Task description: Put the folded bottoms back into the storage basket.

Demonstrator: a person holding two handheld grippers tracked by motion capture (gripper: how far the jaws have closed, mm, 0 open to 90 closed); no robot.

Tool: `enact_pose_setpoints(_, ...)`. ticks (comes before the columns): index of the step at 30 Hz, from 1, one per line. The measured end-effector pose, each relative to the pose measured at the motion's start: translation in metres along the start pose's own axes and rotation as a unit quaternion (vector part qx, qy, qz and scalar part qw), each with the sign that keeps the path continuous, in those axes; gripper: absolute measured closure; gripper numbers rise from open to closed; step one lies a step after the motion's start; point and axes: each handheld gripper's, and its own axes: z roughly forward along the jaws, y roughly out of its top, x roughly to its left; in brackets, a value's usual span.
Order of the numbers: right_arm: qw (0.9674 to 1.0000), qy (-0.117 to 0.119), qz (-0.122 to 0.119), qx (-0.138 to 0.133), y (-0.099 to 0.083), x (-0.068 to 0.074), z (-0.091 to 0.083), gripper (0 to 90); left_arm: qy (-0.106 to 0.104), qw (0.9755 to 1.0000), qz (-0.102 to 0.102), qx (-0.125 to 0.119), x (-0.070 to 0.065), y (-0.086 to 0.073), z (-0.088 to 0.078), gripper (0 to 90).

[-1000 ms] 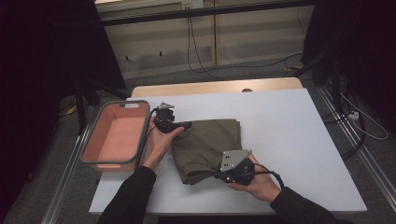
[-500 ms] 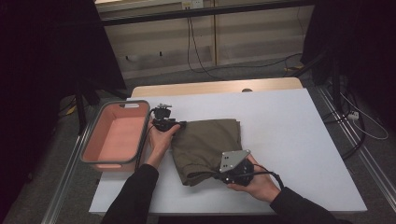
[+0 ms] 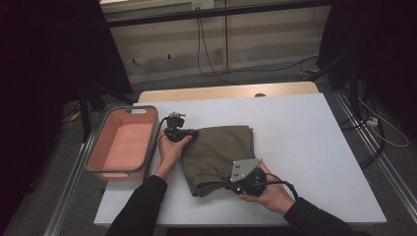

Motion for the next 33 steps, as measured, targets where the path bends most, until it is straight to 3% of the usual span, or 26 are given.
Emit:
enact_pose_setpoints(2, 1.0, -0.001, -0.001, -0.001, 0.0, 0.001, 0.0, 81.3, -0.004, 1.0, 0.002, 0.003, 0.0, 0.0, -0.001, 84.1)
enact_pose_setpoints(6, 1.0, 0.001, 0.0, -0.002, 0.0, 0.001, 0.0, 81.4, -0.005, 0.9999, 0.009, 0.0, -0.004, 0.002, -0.006, 86.3)
enact_pose_setpoints(9, 1.0, 0.0, 0.001, -0.007, 0.0, 0.001, -0.002, 81.4, -0.013, 0.9996, 0.012, -0.023, -0.009, 0.005, -0.013, 86.5)
enact_pose_setpoints(13, 0.9999, -0.001, 0.002, -0.012, 0.0, 0.0, -0.003, 81.5, -0.016, 0.999, 0.022, -0.035, -0.018, 0.008, -0.02, 86.6)
enact_pose_setpoints(17, 0.9998, 0.001, 0.001, -0.018, 0.002, 0.001, -0.005, 81.5, -0.023, 0.9984, 0.018, -0.049, -0.018, 0.011, -0.026, 86.8)
enact_pose_setpoints(22, 0.9996, 0.006, 0.001, -0.026, 0.003, 0.001, -0.007, 81.5, -0.032, 0.9971, 0.014, -0.068, -0.014, 0.016, -0.039, 86.9)
enact_pose_setpoints(26, 0.9995, 0.008, -0.002, -0.031, 0.003, 0.002, -0.008, 81.5, -0.029, 0.9946, 0.042, -0.091, -0.022, 0.021, -0.05, 87.0)
enact_pose_setpoints(33, 0.9993, 0.007, -0.002, -0.038, 0.005, 0.003, -0.009, 81.5, -0.041, 0.9925, 0.044, -0.106, -0.022, 0.026, -0.064, 87.0)
